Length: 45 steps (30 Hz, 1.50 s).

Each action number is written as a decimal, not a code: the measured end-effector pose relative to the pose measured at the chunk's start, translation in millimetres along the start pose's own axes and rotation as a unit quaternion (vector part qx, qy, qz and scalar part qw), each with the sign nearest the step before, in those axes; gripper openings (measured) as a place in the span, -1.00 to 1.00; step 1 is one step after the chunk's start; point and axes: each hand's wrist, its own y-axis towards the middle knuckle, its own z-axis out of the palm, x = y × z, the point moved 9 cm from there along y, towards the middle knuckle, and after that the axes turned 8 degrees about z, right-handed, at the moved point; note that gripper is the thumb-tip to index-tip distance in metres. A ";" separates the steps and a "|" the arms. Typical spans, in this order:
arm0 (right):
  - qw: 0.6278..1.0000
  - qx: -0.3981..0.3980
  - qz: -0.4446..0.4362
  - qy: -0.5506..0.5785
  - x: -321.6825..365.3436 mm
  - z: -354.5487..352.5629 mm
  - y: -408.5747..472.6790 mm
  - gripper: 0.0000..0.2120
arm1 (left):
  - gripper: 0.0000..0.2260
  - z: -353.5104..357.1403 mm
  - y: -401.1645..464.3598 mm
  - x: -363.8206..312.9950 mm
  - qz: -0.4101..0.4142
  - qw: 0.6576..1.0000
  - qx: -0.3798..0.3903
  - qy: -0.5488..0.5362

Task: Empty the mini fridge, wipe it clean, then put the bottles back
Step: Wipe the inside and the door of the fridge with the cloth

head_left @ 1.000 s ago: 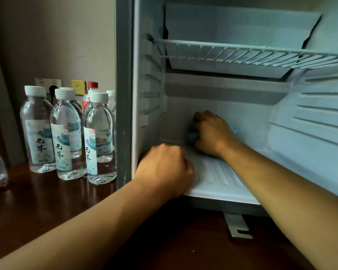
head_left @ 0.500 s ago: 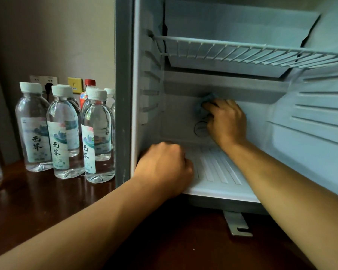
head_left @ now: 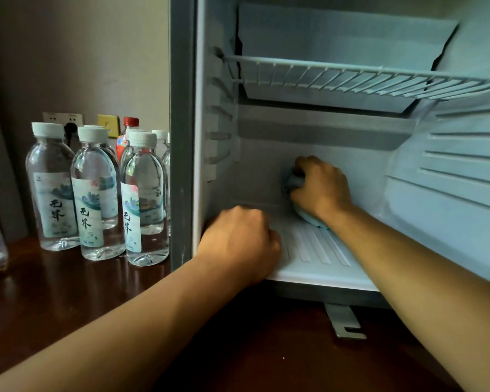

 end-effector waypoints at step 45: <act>0.974 -0.213 0.071 0.009 -25.4 -43.7 -2.9 -0.56 | -0.74 1.8 -1.3 1.5 0.003 1.000 -0.008 -0.001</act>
